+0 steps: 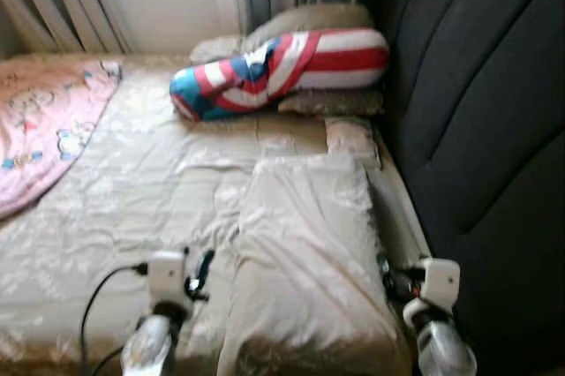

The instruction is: Clean up the room

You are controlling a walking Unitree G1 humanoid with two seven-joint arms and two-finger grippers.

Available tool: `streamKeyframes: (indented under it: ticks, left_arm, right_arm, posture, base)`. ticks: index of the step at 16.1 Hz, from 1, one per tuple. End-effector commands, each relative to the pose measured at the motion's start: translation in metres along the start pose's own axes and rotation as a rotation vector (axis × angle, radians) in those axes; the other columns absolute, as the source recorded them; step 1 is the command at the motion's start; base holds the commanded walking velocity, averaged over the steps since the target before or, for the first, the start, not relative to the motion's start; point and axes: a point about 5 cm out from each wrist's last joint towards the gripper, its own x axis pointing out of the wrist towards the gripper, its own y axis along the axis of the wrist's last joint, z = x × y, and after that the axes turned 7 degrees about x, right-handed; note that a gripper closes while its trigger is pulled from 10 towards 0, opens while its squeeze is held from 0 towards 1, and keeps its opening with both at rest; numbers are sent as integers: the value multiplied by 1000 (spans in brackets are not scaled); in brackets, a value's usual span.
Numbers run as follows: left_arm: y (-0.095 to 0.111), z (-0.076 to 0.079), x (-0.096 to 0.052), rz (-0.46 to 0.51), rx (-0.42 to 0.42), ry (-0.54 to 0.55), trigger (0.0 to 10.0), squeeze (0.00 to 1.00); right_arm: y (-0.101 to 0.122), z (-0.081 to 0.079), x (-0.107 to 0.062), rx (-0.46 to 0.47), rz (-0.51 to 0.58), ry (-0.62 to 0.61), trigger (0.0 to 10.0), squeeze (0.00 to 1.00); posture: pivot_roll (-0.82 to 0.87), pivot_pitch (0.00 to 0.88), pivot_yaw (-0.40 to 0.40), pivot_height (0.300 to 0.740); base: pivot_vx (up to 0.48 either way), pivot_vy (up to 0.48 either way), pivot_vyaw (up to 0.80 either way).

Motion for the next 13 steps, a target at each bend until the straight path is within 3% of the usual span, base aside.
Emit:
streamKeyframes:
  ticks: [1, 4, 8, 13]
  left_arm:
    - [-10, -3, -10, -48, 26, -20, 10000, 0]
    - [-5, -21, -20, -41, 56, 23, 10000, 0]
    - [34, -11, 6, 105, 44, 7, 10000, 0]
    - [37, -1, 12, 95, 13, -12, 10000, 0]
  right_arm:
    - [0, 1, -3, -4, 2, -5, 10000, 0]
    - [0, 0, -6, -3, 9, -6, 10000, 0]
    - [16, -5, 3, 8, 59, -4, 10000, 0]
    - [20, -15, 3, 20, 80, 16, 10000, 0]
  posture:
    - [-36, 0, -34, 740]
    - [-36, 0, -34, 740]
    - [-39, 0, -40, 740]
    - [-50, 0, -38, 740]
  base:
    - [0, 0, 0]
    - [0, 0, 0]
    - [0, 0, 0]
    - [0, 0, 0]
